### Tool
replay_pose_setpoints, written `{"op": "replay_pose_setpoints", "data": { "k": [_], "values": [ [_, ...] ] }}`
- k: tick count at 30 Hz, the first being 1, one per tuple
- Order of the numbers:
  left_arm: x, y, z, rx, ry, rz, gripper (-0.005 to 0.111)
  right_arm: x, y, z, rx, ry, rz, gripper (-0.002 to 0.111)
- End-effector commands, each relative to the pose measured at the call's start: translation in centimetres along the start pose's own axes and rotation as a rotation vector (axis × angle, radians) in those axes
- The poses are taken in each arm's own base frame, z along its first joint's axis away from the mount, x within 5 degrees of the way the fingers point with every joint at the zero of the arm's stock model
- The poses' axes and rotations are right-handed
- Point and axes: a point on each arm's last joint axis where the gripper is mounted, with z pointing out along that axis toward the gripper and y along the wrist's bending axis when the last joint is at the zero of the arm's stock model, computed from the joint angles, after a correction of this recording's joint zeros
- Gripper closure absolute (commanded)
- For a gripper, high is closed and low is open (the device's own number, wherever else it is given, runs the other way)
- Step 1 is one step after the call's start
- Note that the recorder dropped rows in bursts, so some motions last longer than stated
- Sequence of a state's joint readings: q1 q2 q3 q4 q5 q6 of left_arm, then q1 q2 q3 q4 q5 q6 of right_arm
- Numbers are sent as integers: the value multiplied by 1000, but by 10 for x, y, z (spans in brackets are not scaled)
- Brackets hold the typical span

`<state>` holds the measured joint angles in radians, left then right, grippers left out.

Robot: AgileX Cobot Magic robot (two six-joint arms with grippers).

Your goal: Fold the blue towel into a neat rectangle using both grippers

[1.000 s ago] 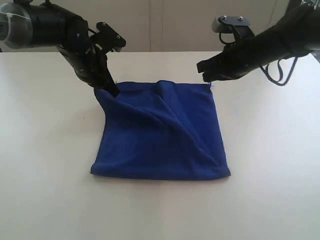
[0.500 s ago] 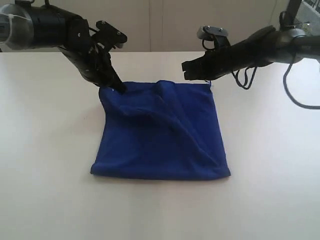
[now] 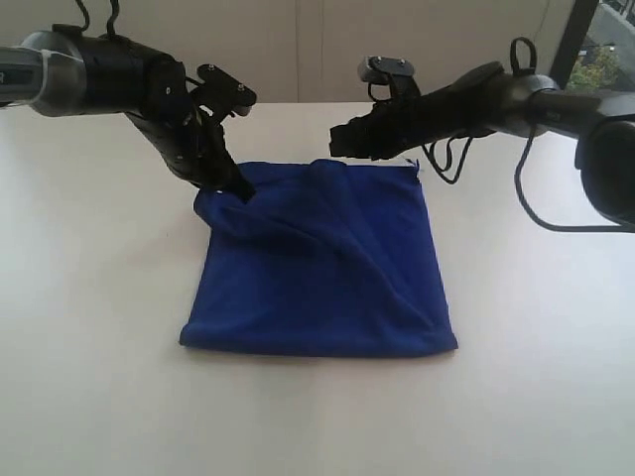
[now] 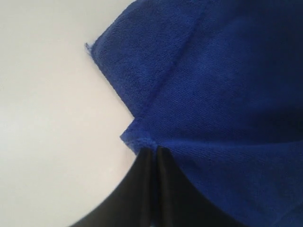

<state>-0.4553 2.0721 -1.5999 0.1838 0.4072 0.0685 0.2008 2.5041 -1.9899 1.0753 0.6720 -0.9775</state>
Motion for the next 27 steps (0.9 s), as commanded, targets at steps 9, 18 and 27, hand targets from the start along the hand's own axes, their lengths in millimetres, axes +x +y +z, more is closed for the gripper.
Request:
{"op": "replay_pose_setpoints", "data": {
  "k": [9,18,27],
  "values": [
    [1,1,-2,3,1,-9,107,3,-7,5,29,-5,-34,67],
    [1,1,-2,3,1,-9,107,9,-2,6,-27,46,-42,67],
    [1,1,-2,3,1,-9,107,9,-8,6,24,41,-52,67]
  ]
}}
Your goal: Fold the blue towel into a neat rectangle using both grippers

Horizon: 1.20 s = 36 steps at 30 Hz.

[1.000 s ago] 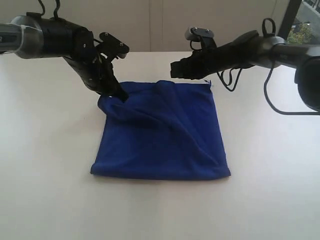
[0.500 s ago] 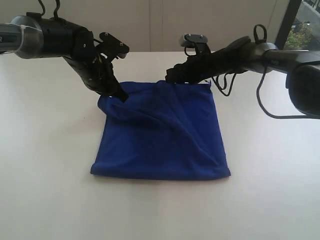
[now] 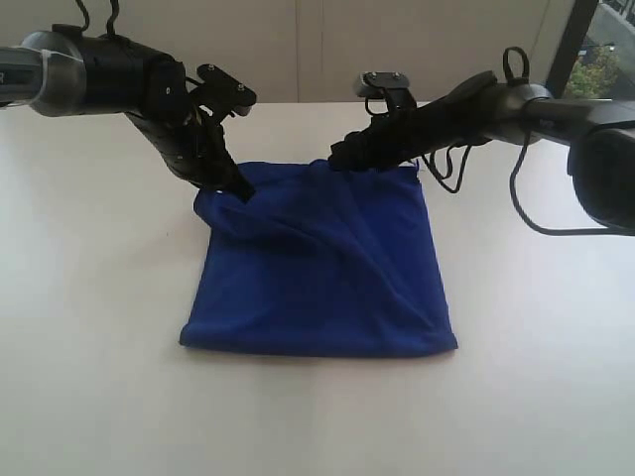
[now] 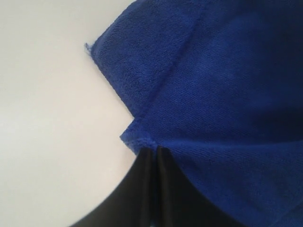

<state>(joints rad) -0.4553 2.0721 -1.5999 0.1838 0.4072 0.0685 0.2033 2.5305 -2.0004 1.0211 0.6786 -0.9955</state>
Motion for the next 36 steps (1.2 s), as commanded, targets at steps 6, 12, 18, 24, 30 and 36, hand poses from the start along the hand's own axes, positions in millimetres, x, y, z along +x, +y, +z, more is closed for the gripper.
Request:
{"op": "replay_pose_setpoints", "data": {
  "k": [6,12,18,24,30,36],
  "values": [
    [1,1,-2,3,1,-9,107,5,-3,3,-9,20,7,67],
    [1,1,-2,3,1,-9,107,9,-4,6,-17,33,10,77],
    [1,1,-2,3,1,-9,107,7,-6,4,10,13,10,95],
    [1,1,-2,3,1,-9,107,4,-7,3,24,1,8,98],
    [1,1,-2,3,3,-9,107,4,-8,3,31,-4,8,96],
    [1,1,-2,3,3,-9,107,4,-8,3,31,-5,9,84]
  ]
}}
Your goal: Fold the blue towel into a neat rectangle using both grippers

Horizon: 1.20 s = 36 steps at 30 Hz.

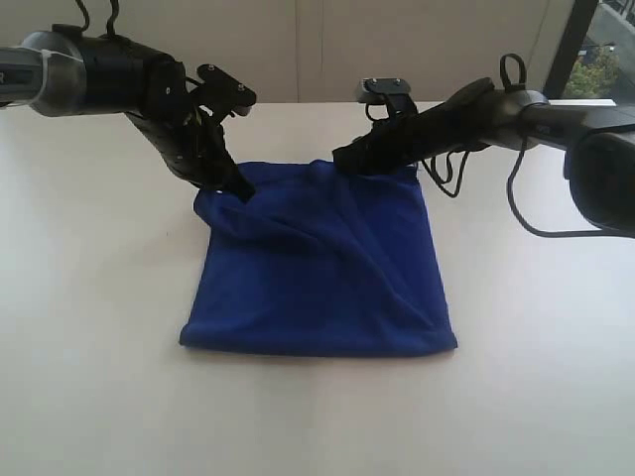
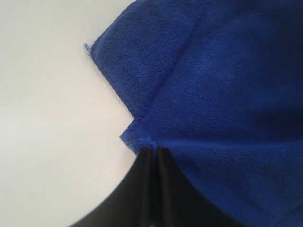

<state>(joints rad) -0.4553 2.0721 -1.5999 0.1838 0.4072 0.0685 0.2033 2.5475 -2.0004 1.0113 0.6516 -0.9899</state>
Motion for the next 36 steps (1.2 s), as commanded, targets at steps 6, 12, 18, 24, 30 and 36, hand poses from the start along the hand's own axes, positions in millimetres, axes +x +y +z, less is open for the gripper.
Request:
{"op": "replay_pose_setpoints", "data": {
  "k": [6,12,18,24,30,36],
  "values": [
    [1,1,-2,3,3,-9,107,-2,-2,-2,7,-13,6,82],
    [1,1,-2,3,3,-9,107,-4,-3,-3,18,-27,14,82],
    [1,1,-2,3,3,-9,107,-6,-2,-4,4,-41,34,82],
    [1,1,-2,3,3,-9,107,-5,2,-5,-32,-21,32,82],
    [1,1,-2,3,3,-9,107,-7,-1,-5,0,-40,32,90],
    [1,1,-2,3,3,-9,107,-10,-4,-5,44,-70,33,107]
  ]
}}
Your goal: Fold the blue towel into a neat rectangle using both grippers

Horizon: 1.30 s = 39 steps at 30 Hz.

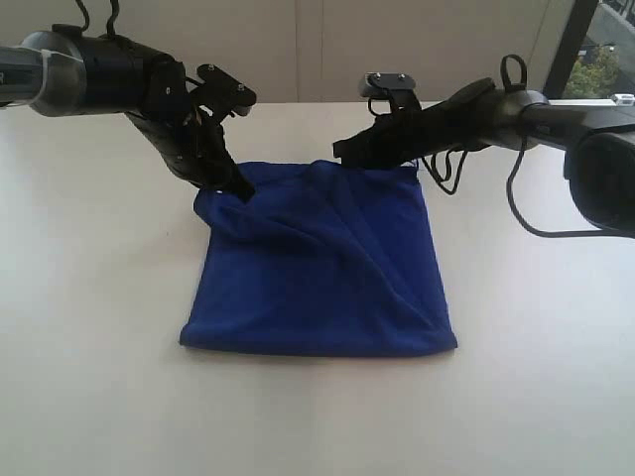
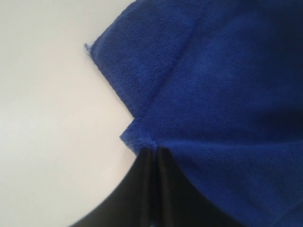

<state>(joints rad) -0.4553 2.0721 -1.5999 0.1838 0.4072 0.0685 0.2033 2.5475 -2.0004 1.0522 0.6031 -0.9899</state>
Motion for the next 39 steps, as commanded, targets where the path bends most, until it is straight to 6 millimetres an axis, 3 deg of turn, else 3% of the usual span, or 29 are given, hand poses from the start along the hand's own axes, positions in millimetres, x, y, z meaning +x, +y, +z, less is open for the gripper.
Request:
{"op": "replay_pose_setpoints", "data": {
  "k": [1,12,18,22,39],
  "values": [
    [1,1,-2,3,3,-9,107,-6,-2,-5,16,-24,-1,108],
    [-2,1,-2,-5,-30,-8,107,-15,8,-17,-20,4,-55,107],
    [-2,1,-2,-5,-26,-8,107,-7,5,-11,-28,21,-41,86],
    [-2,1,-2,-5,-26,-8,107,-7,5,-10,-28,23,-41,78],
    [-2,1,-2,-5,-26,-8,107,1,5,-5,-56,50,-29,78]
  ]
}}
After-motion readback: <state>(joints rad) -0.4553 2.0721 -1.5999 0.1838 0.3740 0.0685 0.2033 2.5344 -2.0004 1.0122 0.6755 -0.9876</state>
